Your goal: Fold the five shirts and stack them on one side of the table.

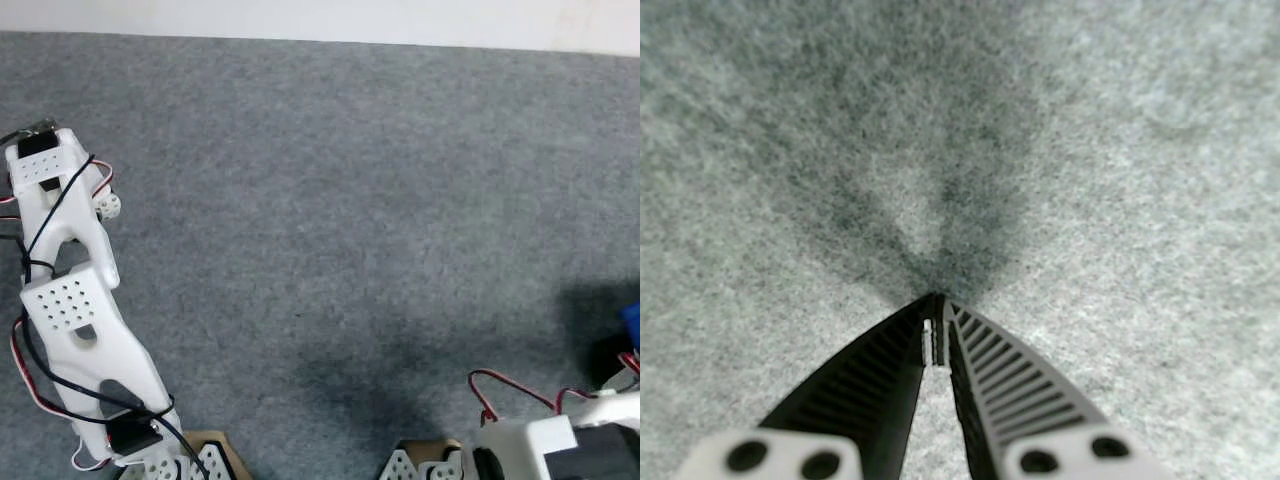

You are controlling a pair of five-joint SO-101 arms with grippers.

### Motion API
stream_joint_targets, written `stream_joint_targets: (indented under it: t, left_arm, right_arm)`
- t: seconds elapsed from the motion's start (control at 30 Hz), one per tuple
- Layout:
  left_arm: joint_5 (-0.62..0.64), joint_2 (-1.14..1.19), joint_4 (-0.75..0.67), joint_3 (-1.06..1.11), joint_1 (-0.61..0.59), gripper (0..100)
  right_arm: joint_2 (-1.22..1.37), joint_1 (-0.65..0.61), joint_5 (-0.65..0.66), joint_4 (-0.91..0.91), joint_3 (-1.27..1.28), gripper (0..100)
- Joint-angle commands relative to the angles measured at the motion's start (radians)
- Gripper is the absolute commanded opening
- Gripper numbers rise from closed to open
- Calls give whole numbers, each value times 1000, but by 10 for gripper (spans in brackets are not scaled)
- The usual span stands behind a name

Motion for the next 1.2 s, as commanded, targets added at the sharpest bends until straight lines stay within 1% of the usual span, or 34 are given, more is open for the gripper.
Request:
stream_joint_targets:
  t: [0.0, 0.1, 0.2, 0.37, 0.43, 0.57, 0.63, 0.8, 0.93, 1.03, 1.17]
  left_arm:
    - [0, -4, -26, -4, 42, 6]
    - [0, -4, -26, -7, 42, 6]
    - [0, -4, -26, -7, 44, 6]
    - [0, -4, -29, -7, 44, 6]
    - [0, -4, -38, -7, 44, 6]
    - [-3, -5, -32, -4, 65, 6]
    - [-3, -12, -32, -4, 77, 6]
    - [-3, -50, -21, -5, 122, 5]
    - [-3, -150, 40, -5, 125, 5]
    - [-3, -248, 91, -4, 124, 5]
    - [-3, -394, 178, -4, 124, 5]
  right_arm:
    - [-85, -58, -60, 119, -137, 259]
    - [-119, -93, -87, 191, -193, 259]
    - [-151, -139, -87, 246, -220, 259]
    - [-211, -260, -87, 357, -217, 250]
    - [-237, -314, -87, 415, -217, 201]
    - [-298, -412, -83, 545, -217, 73]
    - [-337, -466, -78, 619, -217, 40]
    - [-487, -638, -78, 825, -217, 40]
    - [-665, -785, -81, 963, -214, 40]
    - [-805, -869, -80, 1040, -214, 40]
    - [-983, -978, -72, 1098, -177, 40]
